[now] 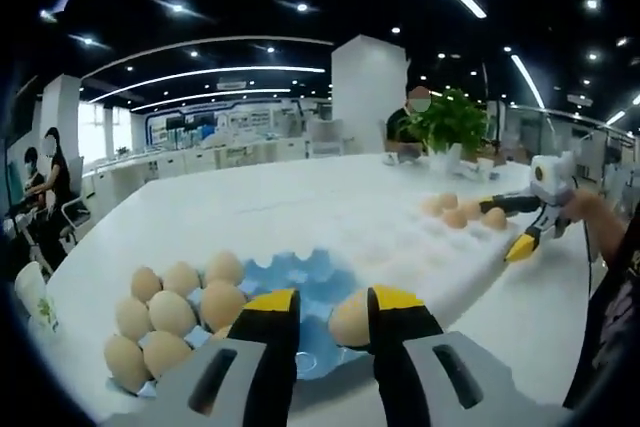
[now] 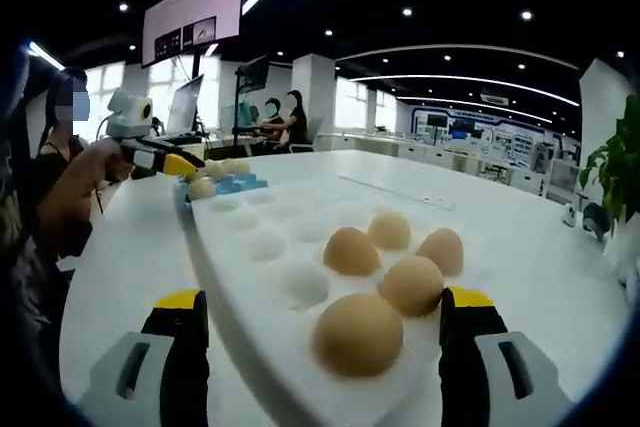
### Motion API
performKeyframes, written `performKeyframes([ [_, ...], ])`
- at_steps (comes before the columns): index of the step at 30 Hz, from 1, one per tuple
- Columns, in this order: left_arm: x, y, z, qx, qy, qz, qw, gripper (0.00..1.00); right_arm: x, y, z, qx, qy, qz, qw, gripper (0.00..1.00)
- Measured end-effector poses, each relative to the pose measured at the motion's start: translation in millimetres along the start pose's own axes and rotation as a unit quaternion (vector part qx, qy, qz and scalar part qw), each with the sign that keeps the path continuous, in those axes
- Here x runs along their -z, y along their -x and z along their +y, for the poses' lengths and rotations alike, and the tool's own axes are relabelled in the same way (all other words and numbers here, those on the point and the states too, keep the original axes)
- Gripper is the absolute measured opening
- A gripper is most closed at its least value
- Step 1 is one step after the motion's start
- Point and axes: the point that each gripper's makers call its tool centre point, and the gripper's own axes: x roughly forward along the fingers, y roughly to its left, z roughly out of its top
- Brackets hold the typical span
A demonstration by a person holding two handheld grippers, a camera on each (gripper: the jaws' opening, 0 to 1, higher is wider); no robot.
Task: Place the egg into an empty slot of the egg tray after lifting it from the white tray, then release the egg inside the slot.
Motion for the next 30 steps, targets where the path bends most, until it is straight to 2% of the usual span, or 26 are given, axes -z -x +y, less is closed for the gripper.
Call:
performKeyframes([
  [4, 7.9, -5.4, -15.6, 0.038, -0.032, 0.024, 0.9985, 0.33, 0.1, 0.1, 0.5, 0.000, 0.001, 0.001, 1.0000, 1.00],
  [6, 16.7, -6.5, -25.7, 0.071, -0.068, 0.055, 0.9937, 0.33, 0.2, 0.2, 0.7, 0.000, 0.001, 0.001, 1.0000, 1.00],
  [7, 20.4, -6.7, -27.8, 0.078, -0.079, 0.072, 0.9912, 0.34, 0.2, 0.4, 0.8, -0.001, 0.001, 0.001, 1.0000, 1.00],
  [8, 20.2, -7.8, -27.9, 0.081, -0.090, 0.076, 0.9897, 0.35, -0.1, 0.5, 1.0, -0.001, 0.000, 0.000, 1.0000, 1.00],
  [12, 18.4, -11.6, -26.8, 0.101, -0.149, 0.105, 0.9780, 0.35, -0.1, 0.6, 1.3, -0.002, 0.000, -0.001, 1.0000, 1.00],
  [15, 20.4, -12.7, -25.9, 0.121, -0.189, 0.139, 0.9646, 0.35, -0.3, 0.8, 1.5, -0.002, 0.000, -0.003, 1.0000, 1.00],
  [16, 23.0, -12.5, -26.3, 0.132, -0.206, 0.156, 0.9569, 0.36, -0.4, 0.8, 1.5, -0.002, -0.001, -0.004, 1.0000, 1.00],
  [17, 24.5, -12.2, -28.4, 0.144, -0.212, 0.164, 0.9524, 0.36, -0.4, 0.8, 1.6, -0.002, -0.001, -0.004, 1.0000, 1.00],
  [19, 21.8, -15.5, -34.8, 0.167, -0.207, 0.160, 0.9506, 0.36, -0.4, 0.8, 1.7, -0.002, 0.000, -0.005, 1.0000, 1.00],
  [21, 28.6, -16.2, -29.7, 0.161, -0.235, 0.187, 0.9401, 0.36, -0.5, 0.9, 1.9, -0.003, -0.001, -0.006, 1.0000, 1.00],
  [22, 28.0, -17.7, -34.4, 0.168, -0.223, 0.185, 0.9423, 0.36, -0.5, 0.8, 1.8, -0.002, -0.001, -0.007, 1.0000, 1.00],
  [25, 29.3, -17.9, -34.1, 0.173, -0.244, 0.197, 0.9336, 0.37, -0.5, 0.7, 1.9, -0.002, 0.001, -0.007, 1.0000, 1.00],
  [28, 28.9, -17.0, -33.9, 0.180, -0.246, 0.203, 0.9305, 0.36, -0.6, 0.8, 1.6, -0.002, 0.000, -0.009, 1.0000, 1.00],
  [30, 29.3, -15.4, -34.8, 0.188, -0.253, 0.208, 0.9260, 0.36, -0.8, 0.9, 1.4, -0.002, -0.001, -0.010, 0.9999, 1.00],
])
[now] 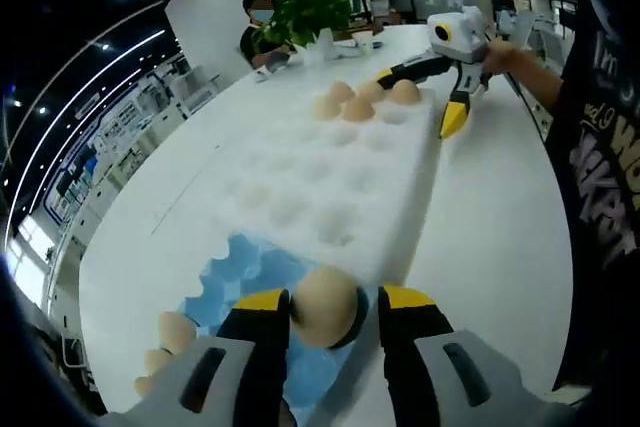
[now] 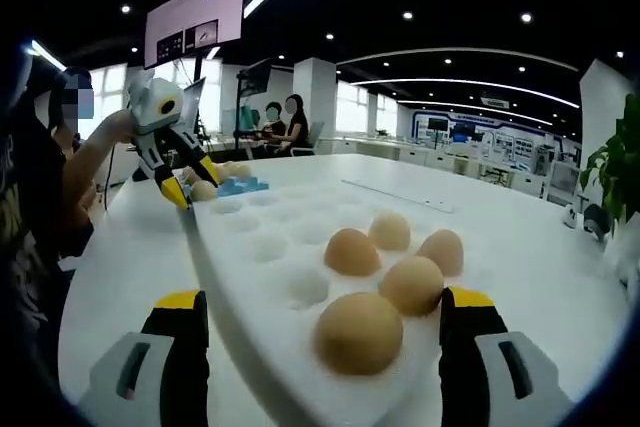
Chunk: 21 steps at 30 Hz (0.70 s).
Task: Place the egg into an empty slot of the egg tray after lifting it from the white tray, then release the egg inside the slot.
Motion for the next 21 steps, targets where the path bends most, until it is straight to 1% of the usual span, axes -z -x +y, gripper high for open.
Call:
performKeyframes([
  [1, 0.2, 0.3, -0.8, 0.007, -0.005, 0.004, 1.0000, 0.36, 0.1, 0.1, -0.1, 0.000, 0.001, 0.000, 1.0000, 1.00],
  [3, -0.3, 0.1, 0.5, 0.015, -0.002, 0.007, 0.9999, 0.36, 0.4, 0.1, -0.2, 0.000, 0.003, 0.001, 1.0000, 1.00],
  [7, 2.7, -0.6, -0.8, 0.046, -0.008, 0.024, 0.9986, 0.35, 0.3, 0.5, -0.5, -0.001, 0.003, 0.000, 1.0000, 1.00],
  [9, 6.2, -1.9, -1.8, 0.066, 0.000, 0.033, 0.9973, 0.35, 0.4, 0.8, -0.6, -0.001, 0.003, -0.001, 1.0000, 1.00],
  [11, 3.7, -2.2, -3.2, 0.078, -0.001, 0.029, 0.9965, 0.35, 0.5, 1.0, -0.5, -0.001, 0.004, 0.000, 1.0000, 1.00],
  [18, 3.4, -3.2, -3.8, 0.097, -0.007, 0.039, 0.9945, 0.33, 0.8, 1.2, -0.8, -0.002, 0.005, -0.002, 1.0000, 1.00],
  [21, 2.3, -2.1, -6.1, 0.101, -0.007, 0.036, 0.9942, 0.32, 1.1, 1.4, -0.9, -0.002, 0.007, -0.002, 1.0000, 1.00],
])
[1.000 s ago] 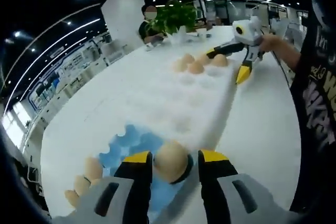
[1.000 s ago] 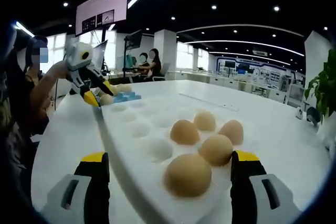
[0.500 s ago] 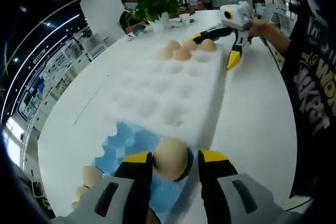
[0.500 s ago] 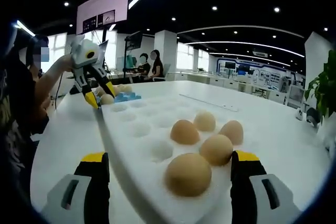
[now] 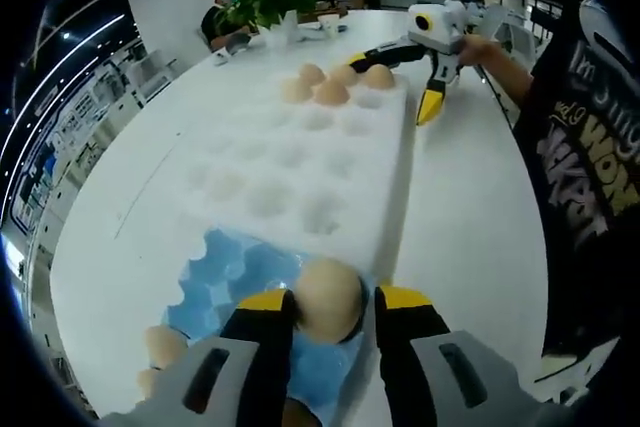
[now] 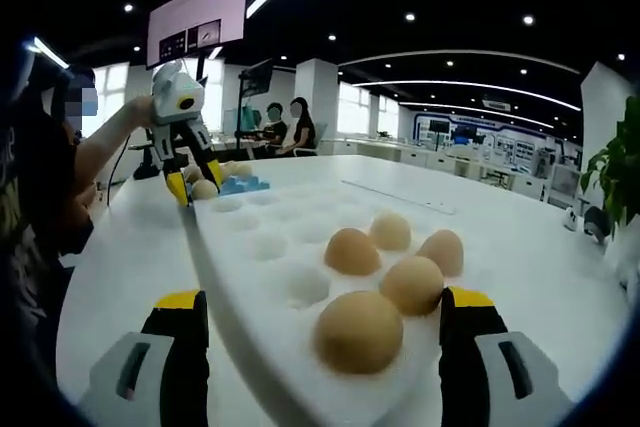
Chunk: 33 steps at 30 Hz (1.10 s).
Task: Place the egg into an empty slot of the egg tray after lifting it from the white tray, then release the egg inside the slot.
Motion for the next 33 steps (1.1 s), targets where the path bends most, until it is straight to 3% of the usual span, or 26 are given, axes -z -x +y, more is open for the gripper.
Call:
performKeyframes([
  [9, 2.8, -1.7, 3.3, 0.001, 0.008, -0.002, 1.0000, 0.30, -0.1, 0.3, -1.0, -0.001, 0.001, -0.004, 1.0000, 1.00],
  [33, 9.5, 3.4, 6.7, -0.027, 0.043, -0.039, 0.9979, 0.27, 1.8, -0.5, -0.6, 0.002, 0.011, 0.003, 0.9999, 1.00],
])
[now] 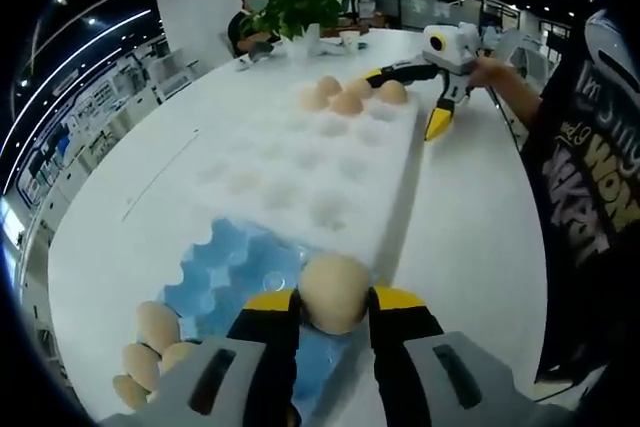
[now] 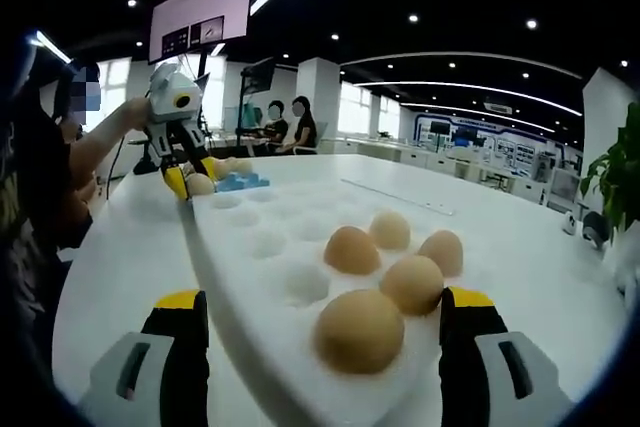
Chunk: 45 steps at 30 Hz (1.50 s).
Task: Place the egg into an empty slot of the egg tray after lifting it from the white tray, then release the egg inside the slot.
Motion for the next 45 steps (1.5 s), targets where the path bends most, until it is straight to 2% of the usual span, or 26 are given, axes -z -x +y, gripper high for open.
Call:
performKeyframes([
  [6, 0.7, 1.0, -0.2, -0.007, 0.003, -0.006, 1.0000, 0.27, 0.4, -0.3, 0.4, 0.001, 0.003, 0.003, 1.0000, 1.00],
  [23, 0.6, 2.8, -1.8, -0.001, 0.011, -0.009, 0.9999, 0.27, -0.4, 0.2, 0.2, -0.001, 0.001, -0.001, 1.0000, 1.00],
  [27, -3.9, 10.9, 3.3, -0.011, 0.018, -0.024, 0.9995, 0.27, -0.5, 0.4, 0.5, -0.001, 0.000, -0.001, 1.0000, 1.00],
  [32, 2.6, 12.0, 4.2, -0.017, 0.022, -0.015, 0.9995, 0.27, -0.8, 0.4, 0.6, -0.002, 0.000, -0.002, 1.0000, 1.00],
  [45, 5.8, 28.7, 10.7, -0.035, 0.032, -0.029, 0.9985, 0.27, -0.3, -0.1, 1.8, -0.001, 0.004, -0.001, 1.0000, 1.00],
])
